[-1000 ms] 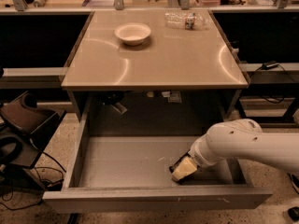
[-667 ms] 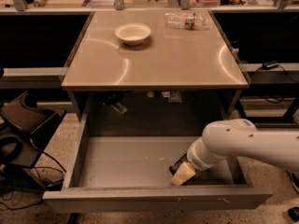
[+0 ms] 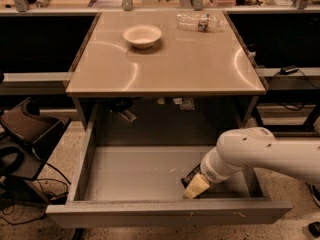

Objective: Pick rxbar chocolate from top drawer and place on counter

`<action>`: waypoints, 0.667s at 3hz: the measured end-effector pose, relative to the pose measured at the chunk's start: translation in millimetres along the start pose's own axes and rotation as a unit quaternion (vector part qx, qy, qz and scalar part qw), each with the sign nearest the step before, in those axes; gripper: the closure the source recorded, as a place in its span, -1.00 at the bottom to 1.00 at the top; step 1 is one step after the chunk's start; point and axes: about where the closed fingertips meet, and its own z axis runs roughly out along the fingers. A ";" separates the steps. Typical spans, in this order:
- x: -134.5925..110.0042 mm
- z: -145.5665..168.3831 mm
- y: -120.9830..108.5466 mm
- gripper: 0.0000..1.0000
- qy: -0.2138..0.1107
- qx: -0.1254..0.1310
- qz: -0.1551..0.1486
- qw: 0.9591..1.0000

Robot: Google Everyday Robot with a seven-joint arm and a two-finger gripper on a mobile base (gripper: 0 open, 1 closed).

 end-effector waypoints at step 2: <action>-3.1 -8.9 0.0 0.32 0.000 0.000 0.000 1.000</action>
Offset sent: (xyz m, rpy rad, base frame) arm 0.0029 0.0069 0.0096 0.0084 -0.0255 0.0245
